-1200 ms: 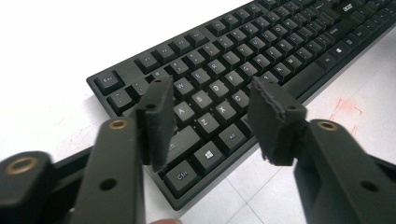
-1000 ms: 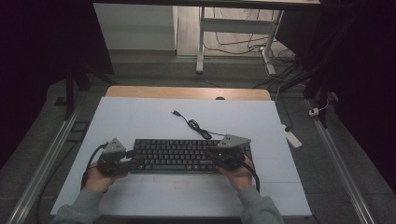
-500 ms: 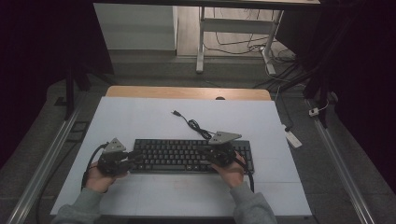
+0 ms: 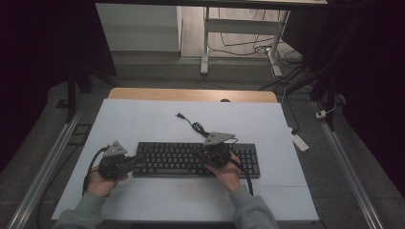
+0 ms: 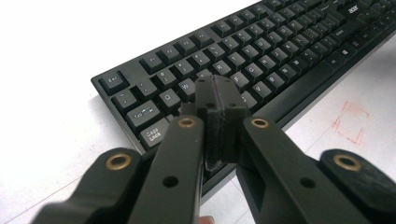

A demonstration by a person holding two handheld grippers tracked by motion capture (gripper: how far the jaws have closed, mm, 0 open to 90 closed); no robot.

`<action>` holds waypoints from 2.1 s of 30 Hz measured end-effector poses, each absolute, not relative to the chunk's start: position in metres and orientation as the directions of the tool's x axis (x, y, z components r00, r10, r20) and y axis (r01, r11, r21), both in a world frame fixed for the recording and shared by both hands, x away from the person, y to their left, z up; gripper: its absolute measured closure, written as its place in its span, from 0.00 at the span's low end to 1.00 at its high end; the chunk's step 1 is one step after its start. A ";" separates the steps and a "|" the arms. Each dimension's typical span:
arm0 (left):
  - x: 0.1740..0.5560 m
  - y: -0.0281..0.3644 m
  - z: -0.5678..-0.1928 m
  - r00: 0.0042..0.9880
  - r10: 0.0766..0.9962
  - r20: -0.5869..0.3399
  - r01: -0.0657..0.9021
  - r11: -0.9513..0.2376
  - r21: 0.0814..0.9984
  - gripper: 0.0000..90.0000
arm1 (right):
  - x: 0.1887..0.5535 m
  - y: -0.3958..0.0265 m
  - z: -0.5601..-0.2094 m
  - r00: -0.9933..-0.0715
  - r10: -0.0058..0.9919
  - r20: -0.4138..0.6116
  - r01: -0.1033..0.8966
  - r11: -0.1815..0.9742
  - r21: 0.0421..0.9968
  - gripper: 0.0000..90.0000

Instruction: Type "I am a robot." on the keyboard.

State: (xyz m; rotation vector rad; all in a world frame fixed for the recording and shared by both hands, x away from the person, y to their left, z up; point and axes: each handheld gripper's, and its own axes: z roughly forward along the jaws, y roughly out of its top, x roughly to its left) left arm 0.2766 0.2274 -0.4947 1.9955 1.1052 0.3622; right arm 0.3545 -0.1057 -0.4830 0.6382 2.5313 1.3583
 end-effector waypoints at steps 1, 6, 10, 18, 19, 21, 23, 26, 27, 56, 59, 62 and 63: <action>0.277 0.227 -0.495 0.573 0.809 -0.129 0.580 -0.289 0.761 0.99 | 0.354 -0.106 -0.483 -0.887 0.461 0.028 0.278 0.485 0.829 0.99; 0.279 0.228 -0.499 0.573 0.809 -0.131 0.591 -0.297 0.750 0.99 | 0.355 -0.096 -0.485 -0.893 0.449 0.023 0.275 0.505 0.818 0.99; 0.281 0.227 -0.503 0.563 0.817 -0.124 0.603 -0.305 0.737 0.99 | 0.358 -0.090 -0.486 -0.893 0.448 0.027 0.279 0.507 0.815 0.99; 0.286 0.227 -0.512 0.554 0.825 -0.114 0.627 -0.323 0.709 0.99 | 0.365 -0.075 -0.493 -0.894 0.447 0.023 0.287 0.533 0.796 0.99; 0.286 0.227 -0.514 0.555 0.824 -0.112 0.630 -0.328 0.704 0.99 | 0.367 -0.072 -0.495 -0.893 0.449 0.024 0.293 0.539 0.790 0.99; 0.287 0.226 -0.515 0.554 0.826 -0.104 0.631 -0.335 0.700 0.99 | 0.368 -0.071 -0.496 -0.893 0.448 0.027 0.294 0.539 0.789 0.99; 0.288 0.225 -0.517 0.554 0.827 -0.101 0.632 -0.338 0.697 0.99 | 0.369 -0.068 -0.498 -0.893 0.450 0.029 0.299 0.543 0.784 0.99; 0.288 0.224 -0.518 0.558 0.825 -0.096 0.632 -0.347 0.692 0.99 | 0.372 -0.066 -0.501 -0.890 0.455 0.033 0.307 0.545 0.780 0.98; 0.289 0.224 -0.519 0.559 0.824 -0.095 0.633 -0.350 0.690 0.99 | 0.373 -0.066 -0.502 -0.888 0.459 0.033 0.311 0.547 0.777 0.98; 0.290 0.223 -0.526 0.559 0.825 -0.090 0.645 -0.363 0.673 0.99 | 0.382 -0.063 -0.514 -0.867 0.497 0.036 0.352 0.561 0.749 0.99; 0.291 0.222 -0.527 0.559 0.825 -0.085 0.649 -0.372 0.664 0.99 | 0.382 -0.063 -0.515 -0.866 0.499 0.027 0.351 0.569 0.744 0.99; 0.291 0.222 -0.528 0.559 0.824 -0.086 0.648 -0.370 0.666 0.99 | 0.383 -0.064 -0.516 -0.865 0.501 0.031 0.356 0.569 0.742 0.99; 0.291 0.222 -0.528 0.560 0.824 -0.086 0.648 -0.370 0.666 0.99 | 0.383 -0.064 -0.516 -0.865 0.501 0.031 0.357 0.570 0.740 0.99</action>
